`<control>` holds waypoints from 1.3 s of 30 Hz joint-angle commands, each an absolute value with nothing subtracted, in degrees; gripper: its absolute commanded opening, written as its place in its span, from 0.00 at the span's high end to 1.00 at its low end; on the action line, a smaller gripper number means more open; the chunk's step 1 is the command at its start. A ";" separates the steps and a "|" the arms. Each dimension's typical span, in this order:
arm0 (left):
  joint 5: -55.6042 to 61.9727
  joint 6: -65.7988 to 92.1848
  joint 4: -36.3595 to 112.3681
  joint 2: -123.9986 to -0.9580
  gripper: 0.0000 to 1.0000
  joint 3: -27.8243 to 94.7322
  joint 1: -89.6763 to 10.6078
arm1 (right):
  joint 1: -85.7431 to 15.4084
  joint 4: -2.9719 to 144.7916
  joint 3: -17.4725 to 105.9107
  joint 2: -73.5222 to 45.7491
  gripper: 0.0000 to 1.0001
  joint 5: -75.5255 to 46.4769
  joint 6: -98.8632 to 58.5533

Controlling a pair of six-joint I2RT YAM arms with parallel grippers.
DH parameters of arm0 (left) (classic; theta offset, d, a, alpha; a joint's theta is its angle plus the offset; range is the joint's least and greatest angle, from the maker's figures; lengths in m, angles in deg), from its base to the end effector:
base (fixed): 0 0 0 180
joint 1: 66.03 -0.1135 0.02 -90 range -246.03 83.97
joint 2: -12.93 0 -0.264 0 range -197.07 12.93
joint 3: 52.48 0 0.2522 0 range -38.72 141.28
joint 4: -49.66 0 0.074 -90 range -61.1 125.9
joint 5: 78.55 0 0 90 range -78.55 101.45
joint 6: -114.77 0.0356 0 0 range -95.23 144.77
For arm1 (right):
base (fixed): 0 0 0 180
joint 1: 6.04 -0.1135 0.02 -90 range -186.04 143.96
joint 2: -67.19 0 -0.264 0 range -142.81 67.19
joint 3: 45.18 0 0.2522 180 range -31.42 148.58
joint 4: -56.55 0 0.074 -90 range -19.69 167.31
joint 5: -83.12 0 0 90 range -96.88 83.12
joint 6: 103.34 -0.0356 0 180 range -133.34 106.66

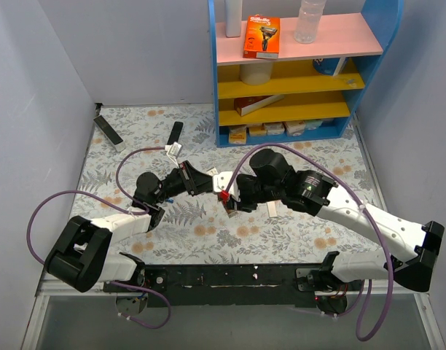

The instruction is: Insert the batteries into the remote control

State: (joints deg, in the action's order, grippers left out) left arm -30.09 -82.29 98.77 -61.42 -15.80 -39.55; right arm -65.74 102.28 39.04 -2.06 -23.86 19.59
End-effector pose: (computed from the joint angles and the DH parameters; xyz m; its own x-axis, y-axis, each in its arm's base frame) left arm 0.2106 -0.1313 0.2336 -0.9273 -0.3375 0.1618 -0.0989 -0.1961 -0.9756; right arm 0.1237 0.2323 0.3703 0.3011 -0.5152 -0.8024 -0.9396 -0.0169 -0.3418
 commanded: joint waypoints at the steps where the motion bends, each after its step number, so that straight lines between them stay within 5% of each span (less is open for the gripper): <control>1: -32.50 -80.61 97.87 -60.81 1.00 -13.40 -39.31 | -65.72 103.10 41.71 -2.94 0.58 -24.90 22.69; 27: -34.87 -78.85 96.28 -60.29 1.00 -12.08 -39.14 | -65.28 104.76 42.85 -7.34 0.65 -27.62 24.45; 39: -32.76 -85.53 107.79 -61.51 1.00 -14.81 -39.14 | -64.66 103.54 38.11 -6.28 0.70 -29.29 22.26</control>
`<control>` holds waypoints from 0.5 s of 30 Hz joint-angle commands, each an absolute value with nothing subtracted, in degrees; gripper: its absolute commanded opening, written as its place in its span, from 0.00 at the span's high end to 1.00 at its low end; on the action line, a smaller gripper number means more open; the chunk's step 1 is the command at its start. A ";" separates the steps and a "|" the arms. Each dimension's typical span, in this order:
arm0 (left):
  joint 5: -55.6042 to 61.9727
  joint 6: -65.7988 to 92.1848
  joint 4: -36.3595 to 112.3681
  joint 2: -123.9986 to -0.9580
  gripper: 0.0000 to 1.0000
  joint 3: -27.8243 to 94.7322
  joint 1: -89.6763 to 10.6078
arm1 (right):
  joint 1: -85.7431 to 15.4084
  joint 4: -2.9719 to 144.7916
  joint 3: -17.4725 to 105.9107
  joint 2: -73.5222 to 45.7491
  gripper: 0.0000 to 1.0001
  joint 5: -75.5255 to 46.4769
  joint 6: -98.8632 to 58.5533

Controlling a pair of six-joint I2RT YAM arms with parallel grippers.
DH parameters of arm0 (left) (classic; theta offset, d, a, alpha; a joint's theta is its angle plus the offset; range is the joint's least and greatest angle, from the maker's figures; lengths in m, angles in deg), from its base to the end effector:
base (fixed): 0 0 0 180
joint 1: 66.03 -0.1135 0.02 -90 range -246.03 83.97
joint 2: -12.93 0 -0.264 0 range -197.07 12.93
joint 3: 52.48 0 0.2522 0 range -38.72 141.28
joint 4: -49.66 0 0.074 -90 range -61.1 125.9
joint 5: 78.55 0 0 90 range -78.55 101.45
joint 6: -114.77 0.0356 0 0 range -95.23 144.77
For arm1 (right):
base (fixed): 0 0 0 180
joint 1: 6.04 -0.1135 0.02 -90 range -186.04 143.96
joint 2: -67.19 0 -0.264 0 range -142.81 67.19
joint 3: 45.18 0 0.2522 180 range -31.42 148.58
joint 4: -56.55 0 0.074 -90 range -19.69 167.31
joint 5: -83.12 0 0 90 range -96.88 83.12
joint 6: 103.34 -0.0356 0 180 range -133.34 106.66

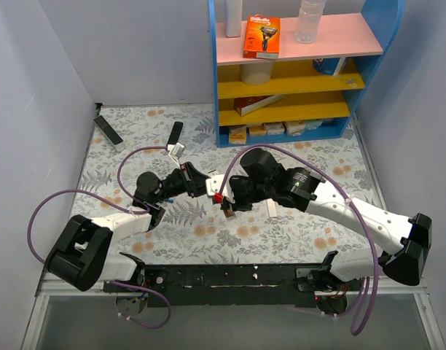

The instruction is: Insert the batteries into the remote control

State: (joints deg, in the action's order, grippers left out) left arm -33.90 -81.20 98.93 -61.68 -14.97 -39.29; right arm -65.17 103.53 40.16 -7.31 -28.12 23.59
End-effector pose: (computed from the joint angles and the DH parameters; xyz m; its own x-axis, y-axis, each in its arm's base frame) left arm 0.2100 -0.1342 0.2368 -0.9529 -0.2765 0.1248 -0.0769 -0.1778 -0.9811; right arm 0.1345 0.2501 0.3521 0.3290 -0.5411 -0.7739 -0.9413 -0.1226 -0.3144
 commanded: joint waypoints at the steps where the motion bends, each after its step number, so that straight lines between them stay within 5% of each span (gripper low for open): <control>1: -32.76 -85.88 108.49 -61.69 1.00 -14.81 -39.05 | -64.58 103.10 37.06 -6.20 0.70 -29.56 21.99; 15: -30.04 -93.09 120.53 -63.62 1.00 -14.81 -39.14 | -63.17 94.59 25.72 -2.51 0.76 -31.23 15.32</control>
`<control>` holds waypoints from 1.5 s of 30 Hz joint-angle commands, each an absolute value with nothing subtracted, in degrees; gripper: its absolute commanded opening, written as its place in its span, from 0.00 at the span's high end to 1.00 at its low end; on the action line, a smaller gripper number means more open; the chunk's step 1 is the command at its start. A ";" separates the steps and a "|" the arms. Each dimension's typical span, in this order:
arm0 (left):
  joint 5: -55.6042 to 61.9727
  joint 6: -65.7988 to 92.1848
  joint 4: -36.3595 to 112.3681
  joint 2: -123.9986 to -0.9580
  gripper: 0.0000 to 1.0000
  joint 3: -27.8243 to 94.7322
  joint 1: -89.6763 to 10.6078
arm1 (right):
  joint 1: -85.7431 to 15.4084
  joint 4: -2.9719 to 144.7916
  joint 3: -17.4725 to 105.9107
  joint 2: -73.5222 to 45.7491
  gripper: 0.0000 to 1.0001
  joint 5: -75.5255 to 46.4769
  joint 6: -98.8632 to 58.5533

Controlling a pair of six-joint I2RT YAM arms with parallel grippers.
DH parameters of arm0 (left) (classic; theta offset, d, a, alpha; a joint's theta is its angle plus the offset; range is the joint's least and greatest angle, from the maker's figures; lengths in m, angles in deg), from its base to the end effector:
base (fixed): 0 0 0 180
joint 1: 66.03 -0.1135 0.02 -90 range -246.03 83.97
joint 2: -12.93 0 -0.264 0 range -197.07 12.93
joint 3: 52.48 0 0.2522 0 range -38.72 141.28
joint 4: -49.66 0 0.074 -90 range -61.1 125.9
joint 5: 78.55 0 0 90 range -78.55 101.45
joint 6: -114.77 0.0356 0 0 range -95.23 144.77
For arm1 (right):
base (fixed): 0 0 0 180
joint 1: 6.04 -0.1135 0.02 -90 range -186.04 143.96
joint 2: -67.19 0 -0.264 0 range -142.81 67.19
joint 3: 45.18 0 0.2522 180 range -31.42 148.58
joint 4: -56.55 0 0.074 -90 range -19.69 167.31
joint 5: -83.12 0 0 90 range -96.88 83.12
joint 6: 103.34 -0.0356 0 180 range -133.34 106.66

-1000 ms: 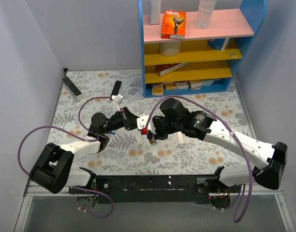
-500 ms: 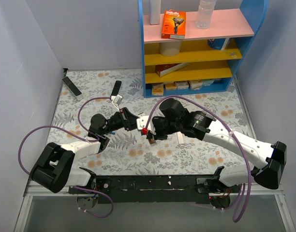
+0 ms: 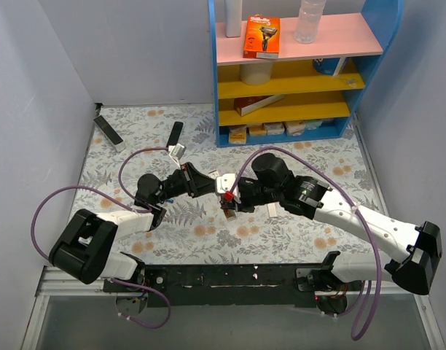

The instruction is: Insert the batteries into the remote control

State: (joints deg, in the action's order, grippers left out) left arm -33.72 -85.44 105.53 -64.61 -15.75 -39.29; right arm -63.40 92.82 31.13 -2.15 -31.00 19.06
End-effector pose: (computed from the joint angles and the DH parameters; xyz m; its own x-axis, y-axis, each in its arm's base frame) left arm 0.2116 -0.1349 0.2322 -0.9518 -0.2613 0.1607 -0.1031 -0.2208 -0.9699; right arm 0.1334 0.2353 0.3390 0.2919 -0.4509 -0.8435 -0.9526 -0.0586 -0.2984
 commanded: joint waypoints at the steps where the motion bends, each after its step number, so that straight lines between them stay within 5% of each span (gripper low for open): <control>1: -30.13 -93.78 121.58 -63.80 1.00 -14.63 -39.14 | -63.00 93.96 24.84 -2.15 0.77 -31.32 14.88; 12: -30.57 -94.23 121.77 -63.71 1.00 -13.23 -39.14 | -62.91 88.69 18.33 -3.03 0.84 -24.56 11.36; 33: -29.16 -94.67 117.91 -62.75 1.00 -13.14 -39.14 | -63.17 85.87 17.71 0.22 0.49 -21.30 20.32; 39: -27.49 -90.21 109.31 -61.78 1.00 -13.23 -39.14 | -63.61 86.22 19.47 0.48 0.45 -19.02 21.20; 45: -22.84 -75.44 80.93 -55.98 1.00 -9.80 -39.14 | -64.40 89.47 23.08 -0.83 0.43 -17.17 23.22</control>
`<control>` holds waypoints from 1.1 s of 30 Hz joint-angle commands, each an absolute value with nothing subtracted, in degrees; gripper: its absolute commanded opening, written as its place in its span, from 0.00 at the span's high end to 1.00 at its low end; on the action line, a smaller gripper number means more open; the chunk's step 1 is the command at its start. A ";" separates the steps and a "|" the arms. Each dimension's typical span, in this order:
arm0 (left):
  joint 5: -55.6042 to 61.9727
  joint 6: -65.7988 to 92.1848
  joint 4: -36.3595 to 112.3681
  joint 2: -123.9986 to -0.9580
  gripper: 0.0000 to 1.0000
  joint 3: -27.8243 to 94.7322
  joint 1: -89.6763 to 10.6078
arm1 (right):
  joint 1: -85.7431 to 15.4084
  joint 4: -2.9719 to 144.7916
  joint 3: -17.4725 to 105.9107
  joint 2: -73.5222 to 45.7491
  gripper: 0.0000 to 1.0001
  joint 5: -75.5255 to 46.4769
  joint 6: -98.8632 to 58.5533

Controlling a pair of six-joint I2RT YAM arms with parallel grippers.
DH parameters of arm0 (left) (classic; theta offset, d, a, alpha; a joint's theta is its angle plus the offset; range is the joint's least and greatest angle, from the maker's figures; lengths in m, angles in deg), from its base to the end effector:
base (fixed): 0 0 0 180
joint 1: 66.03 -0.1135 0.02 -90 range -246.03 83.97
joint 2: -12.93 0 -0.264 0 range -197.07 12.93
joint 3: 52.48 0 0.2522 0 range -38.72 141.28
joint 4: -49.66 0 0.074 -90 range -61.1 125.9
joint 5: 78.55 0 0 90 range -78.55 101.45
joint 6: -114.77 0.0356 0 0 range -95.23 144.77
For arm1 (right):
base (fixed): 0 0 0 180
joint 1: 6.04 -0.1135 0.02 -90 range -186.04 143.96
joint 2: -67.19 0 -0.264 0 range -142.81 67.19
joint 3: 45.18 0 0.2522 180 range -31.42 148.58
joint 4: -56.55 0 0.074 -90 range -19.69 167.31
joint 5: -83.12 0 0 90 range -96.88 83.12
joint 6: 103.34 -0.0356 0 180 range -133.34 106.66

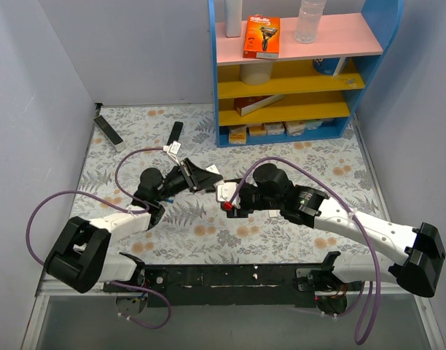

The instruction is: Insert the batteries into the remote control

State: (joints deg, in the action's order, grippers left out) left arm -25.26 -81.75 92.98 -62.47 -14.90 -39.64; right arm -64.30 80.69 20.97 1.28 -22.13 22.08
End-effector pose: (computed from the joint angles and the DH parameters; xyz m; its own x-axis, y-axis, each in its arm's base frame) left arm 0.2187 -0.1323 0.2242 -0.8770 -0.4228 0.2281 -0.1706 -0.1698 -0.9706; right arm 0.1307 0.2290 0.3117 0.3752 -0.4564 -0.8068 -0.8953 0.0473 -0.4430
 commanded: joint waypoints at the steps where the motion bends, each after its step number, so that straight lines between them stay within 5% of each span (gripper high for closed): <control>1: -22.05 -72.38 75.85 -55.46 1.00 -8.76 -39.14 | -64.49 89.65 23.43 -0.83 0.43 -17.17 23.31; 6: -21.25 -70.93 73.42 -54.48 1.00 -9.00 -39.14 | -64.49 88.07 23.69 -0.92 0.42 -19.10 22.26; 16: -22.66 -84.20 92.84 -58.44 1.00 -12.17 -39.14 | -64.49 82.62 20.45 -1.36 0.43 -26.66 15.58; 33: -20.46 -95.28 100.75 -59.76 1.00 -11.38 -39.14 | -64.57 76.99 10.87 0.49 0.44 -22.98 12.06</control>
State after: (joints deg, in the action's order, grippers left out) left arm -22.05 -84.59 88.28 -61.70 -13.20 -39.34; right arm -63.86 70.94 16.05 2.55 -23.05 15.76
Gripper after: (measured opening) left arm 0.273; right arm 0.558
